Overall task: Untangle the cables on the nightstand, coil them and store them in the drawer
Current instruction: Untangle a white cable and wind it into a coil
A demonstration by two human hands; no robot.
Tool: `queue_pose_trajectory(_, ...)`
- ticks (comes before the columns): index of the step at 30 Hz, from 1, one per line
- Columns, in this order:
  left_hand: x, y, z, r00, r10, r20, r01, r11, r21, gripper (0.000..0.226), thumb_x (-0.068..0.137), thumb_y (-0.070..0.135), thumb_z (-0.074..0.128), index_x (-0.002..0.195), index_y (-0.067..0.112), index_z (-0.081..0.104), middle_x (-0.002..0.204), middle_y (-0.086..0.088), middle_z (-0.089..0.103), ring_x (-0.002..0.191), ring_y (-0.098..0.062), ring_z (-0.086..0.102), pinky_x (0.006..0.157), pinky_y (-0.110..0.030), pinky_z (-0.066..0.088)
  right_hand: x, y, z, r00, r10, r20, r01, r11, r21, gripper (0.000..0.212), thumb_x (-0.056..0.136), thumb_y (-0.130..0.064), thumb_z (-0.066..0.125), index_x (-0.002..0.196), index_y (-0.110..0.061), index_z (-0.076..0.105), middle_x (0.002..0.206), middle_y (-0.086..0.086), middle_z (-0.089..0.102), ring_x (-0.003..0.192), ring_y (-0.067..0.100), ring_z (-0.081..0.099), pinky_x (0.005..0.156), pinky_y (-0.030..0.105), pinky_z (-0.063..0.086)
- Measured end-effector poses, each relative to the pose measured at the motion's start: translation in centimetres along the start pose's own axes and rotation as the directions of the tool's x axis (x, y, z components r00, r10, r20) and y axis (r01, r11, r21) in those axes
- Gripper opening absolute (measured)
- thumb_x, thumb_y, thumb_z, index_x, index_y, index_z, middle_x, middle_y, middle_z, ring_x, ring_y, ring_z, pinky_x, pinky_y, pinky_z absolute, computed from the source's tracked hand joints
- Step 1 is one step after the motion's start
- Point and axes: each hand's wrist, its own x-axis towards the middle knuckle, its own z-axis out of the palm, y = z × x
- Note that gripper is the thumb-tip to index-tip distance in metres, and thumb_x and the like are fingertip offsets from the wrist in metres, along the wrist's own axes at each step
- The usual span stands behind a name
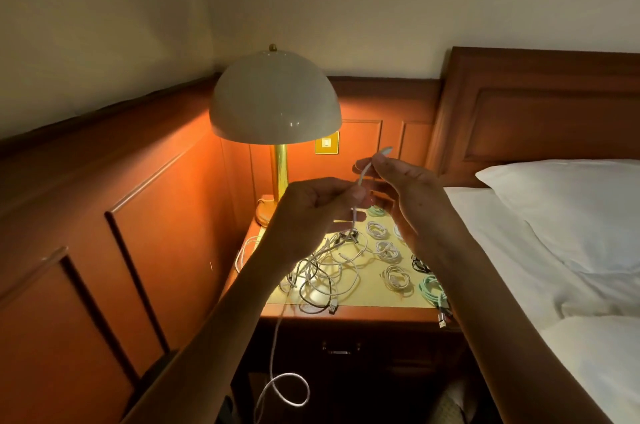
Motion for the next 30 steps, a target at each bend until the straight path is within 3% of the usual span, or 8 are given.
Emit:
queue_pose_trajectory(3,0.2,-0.8,-1.0,0.991,0.047,-0.129,-0.019,0.977,0.214,0.035,0.095,0.048,0.055,0.099,0.02,0.075,0.088,0.003,0.077,0.08,-0.013,0.074,0.081,-0.043,0.06,0.0,-0.5,0.3,1.0,0.022,-0.011,-0.02,0.992,0.125,0.029,0.106,-0.019,0.04,0.089,-0.009,0.061,0.076,0.012,0.064,0.07,0.023,0.061,0.063,0.026,0.052)
queue_pose_trajectory(5,0.3,-1.1,-2.3,0.94,0.255,-0.227,-0.172,0.928,0.332,0.026,0.098,0.039,0.058,0.113,0.022,0.072,0.099,0.007,0.075,0.081,-0.008,0.073,0.078,-0.036,0.061,0.1,-0.8,-0.6,0.997,0.048,0.053,-0.049,0.999,0.02,0.03,0.105,-0.011,0.041,0.087,-0.008,0.064,0.061,0.005,0.041,0.054,0.019,0.04,0.052,0.029,0.037)
queue_pose_trajectory(8,0.3,-0.8,-3.8,0.898,0.44,0.002,-0.381,0.775,0.504,0.032,0.099,0.022,0.062,0.131,0.024,0.065,0.125,0.009,0.068,0.102,-0.004,0.068,0.08,-0.016,0.054,0.1,-1.5,-1.7,0.895,0.176,0.41,0.063,0.859,-0.508,0.028,0.103,-0.011,0.049,0.096,-0.009,0.076,0.053,-0.008,0.04,0.045,0.008,0.028,0.047,0.023,0.022)
queue_pose_trajectory(11,0.1,-0.7,-4.2,0.932,0.206,0.297,-0.352,0.705,0.616,0.025,0.1,0.019,0.058,0.12,0.026,0.072,0.11,0.01,0.075,0.098,-0.007,0.07,0.076,-0.018,0.053,-0.1,-1.8,-1.5,0.805,0.23,0.548,0.241,0.716,-0.655,0.02,0.098,-0.023,0.061,0.096,-0.015,0.079,0.054,-0.007,0.056,0.043,0.004,0.038,0.046,0.016,0.03)
queue_pose_trajectory(15,-0.2,-0.7,-4.0,0.899,-0.135,0.416,-0.016,0.94,0.34,0.027,0.104,0.009,0.046,0.115,-0.002,0.068,0.091,-0.013,0.076,0.088,-0.026,0.074,0.085,-0.035,0.059,0.5,-1.4,-1.6,0.894,0.096,0.438,0.214,0.767,-0.605,0.015,0.092,-0.026,0.07,0.089,-0.015,0.08,0.058,-0.002,0.064,0.044,0.005,0.042,0.044,0.015,0.032)
queue_pose_trajectory(20,-0.2,-1.5,-3.6,0.862,-0.168,0.479,0.061,0.971,0.23,0.034,0.099,0.035,0.049,0.104,0.007,0.068,0.088,-0.013,0.075,0.091,-0.032,0.073,0.093,-0.05,0.056,0.7,-0.6,-1.7,0.872,0.026,0.488,0.284,0.786,-0.549,0.012,0.091,-0.024,0.07,0.092,-0.015,0.078,0.064,0.001,0.069,0.048,0.007,0.049,0.048,0.019,0.036)
queue_pose_trajectory(26,-0.7,-2.5,-3.8,0.911,-0.091,0.402,0.187,0.961,-0.206,0.029,0.097,0.025,0.05,0.086,0.023,0.077,0.08,-0.004,0.074,0.082,-0.018,0.073,0.078,-0.032,0.06,0.8,0.4,-3.5,0.882,-0.072,0.466,0.233,0.926,-0.297,0.022,0.087,-0.021,0.068,0.099,-0.005,0.076,0.069,0.007,0.069,0.06,0.02,0.059,0.062,0.027,0.049)
queue_pose_trajectory(30,-1.4,-3.4,-2.1,0.822,-0.111,0.558,0.293,0.923,-0.249,0.031,0.098,0.016,0.049,0.098,0.025,0.078,0.089,-0.006,0.076,0.081,-0.017,0.074,0.068,-0.025,0.059,0.1,3.6,-2.5,0.926,-0.152,0.345,0.212,0.967,-0.143,0.022,0.087,-0.015,0.066,0.099,0.0,0.075,0.072,0.014,0.069,0.063,0.029,0.056,0.061,0.029,0.048)
